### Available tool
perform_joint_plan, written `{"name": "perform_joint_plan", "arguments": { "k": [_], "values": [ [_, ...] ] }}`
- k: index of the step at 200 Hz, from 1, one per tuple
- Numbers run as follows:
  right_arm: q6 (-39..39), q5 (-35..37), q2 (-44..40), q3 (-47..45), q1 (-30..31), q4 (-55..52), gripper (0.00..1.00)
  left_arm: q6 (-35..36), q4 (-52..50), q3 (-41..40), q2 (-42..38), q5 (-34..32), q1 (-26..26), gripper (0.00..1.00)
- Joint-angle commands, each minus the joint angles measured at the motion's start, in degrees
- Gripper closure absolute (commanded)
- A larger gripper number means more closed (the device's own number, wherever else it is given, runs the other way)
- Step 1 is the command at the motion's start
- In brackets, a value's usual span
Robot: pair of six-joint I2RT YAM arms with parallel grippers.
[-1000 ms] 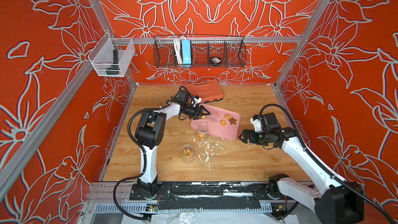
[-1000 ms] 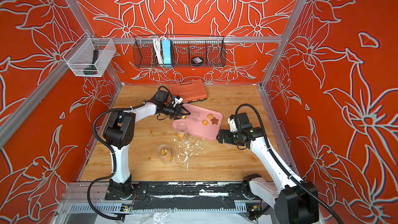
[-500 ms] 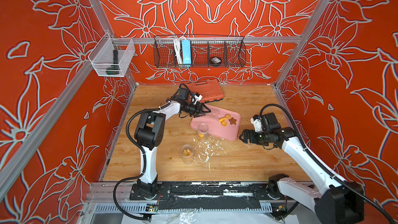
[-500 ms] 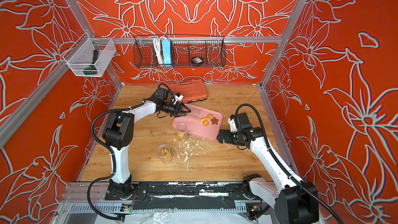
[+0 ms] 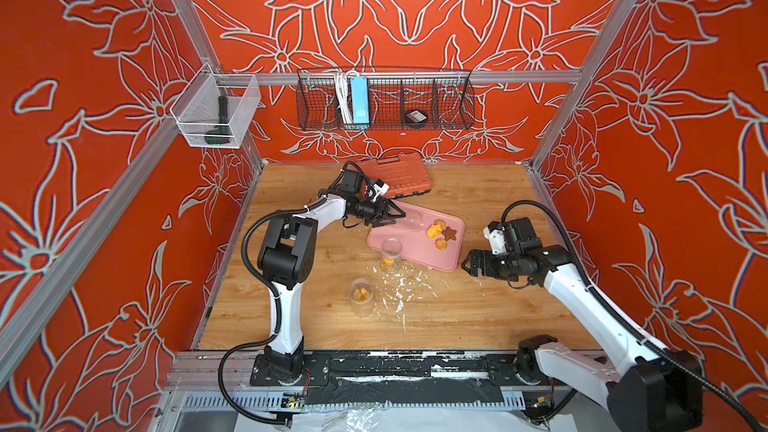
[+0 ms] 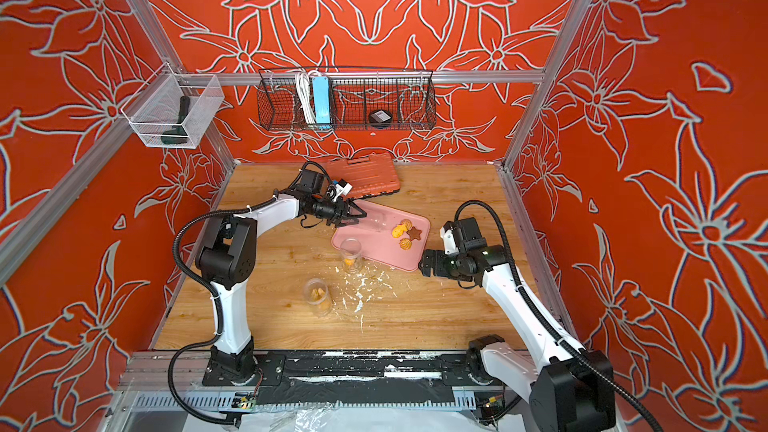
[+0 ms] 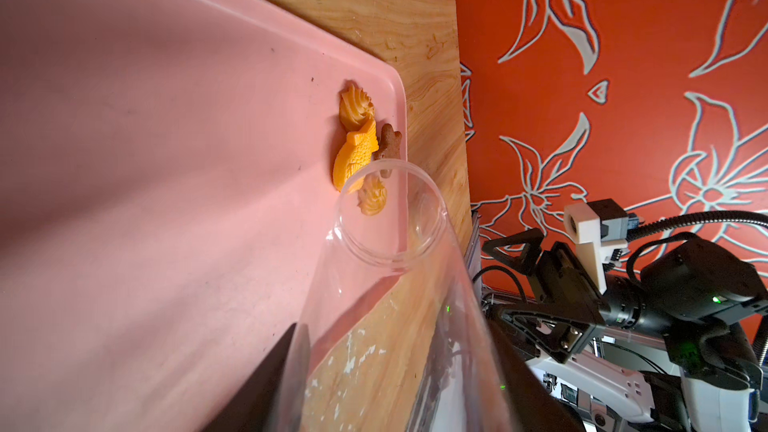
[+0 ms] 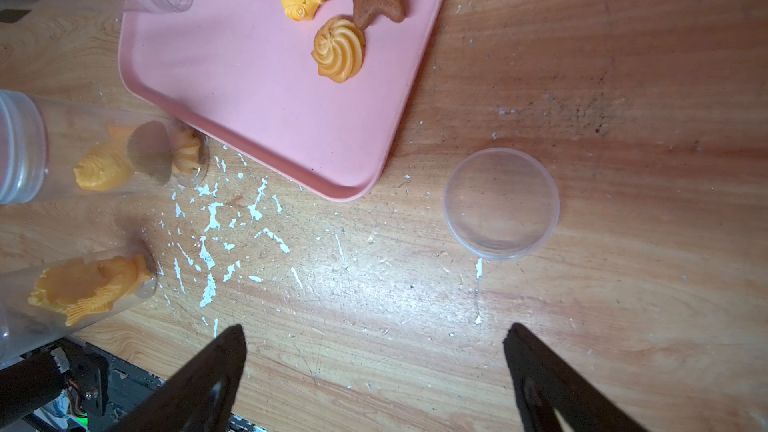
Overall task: Pour the cookies out of the jar
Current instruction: Pour the cookies in the jar onto the tray, then place the jar at the center of the board.
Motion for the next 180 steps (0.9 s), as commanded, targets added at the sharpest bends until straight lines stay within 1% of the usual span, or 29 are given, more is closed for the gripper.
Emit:
{"name": "perform_joint_plan", "arguments": {
  "k": [1, 25, 42, 63, 101, 139, 161, 180],
  "values": [
    [0.81, -1.61, -0.55, 0.70, 0.65, -1.15, 0.01, 1.05, -1.37, 2.85, -5.81, 0.80, 0.53, 0.42],
    [3.72, -4.64, -1.68, 2.77, 0.59, -1.09, 0.01, -0.80, -0.42, 4.26, -10.23, 0.84, 0.53, 0.42],
    [6.34, -6.98, -3.02, 5.14, 0.60, -0.92, 0.01, -3.79, 2.82, 2.85, -14.08, 1.71, 0.53, 0.42],
    [10.38, -9.88, -4.92, 7.45, 0.62, 1.07, 0.01, -8.49, 8.99, -1.67, -19.46, 2.58, 0.53, 0.42],
    [16.57, -16.07, -6.91, 11.07, 0.66, 5.96, 0.01, -12.52, 14.17, -8.12, -28.06, 2.25, 0.92, 0.42],
    [17.09, -18.15, -6.70, 18.62, 0.65, 6.15, 0.01, -12.97, 16.79, -15.13, -37.54, -1.94, 1.23, 0.42],
    [18.72, -20.71, -5.75, 21.12, 0.62, 8.87, 0.01, -15.61, 22.20, -21.48, -43.05, -3.19, 1.23, 0.42],
    [21.77, -25.11, -4.47, 21.05, 0.62, 13.24, 0.01, -17.99, 27.34, -27.05, -47.58, -3.97, 1.23, 0.41]
  ]
}}
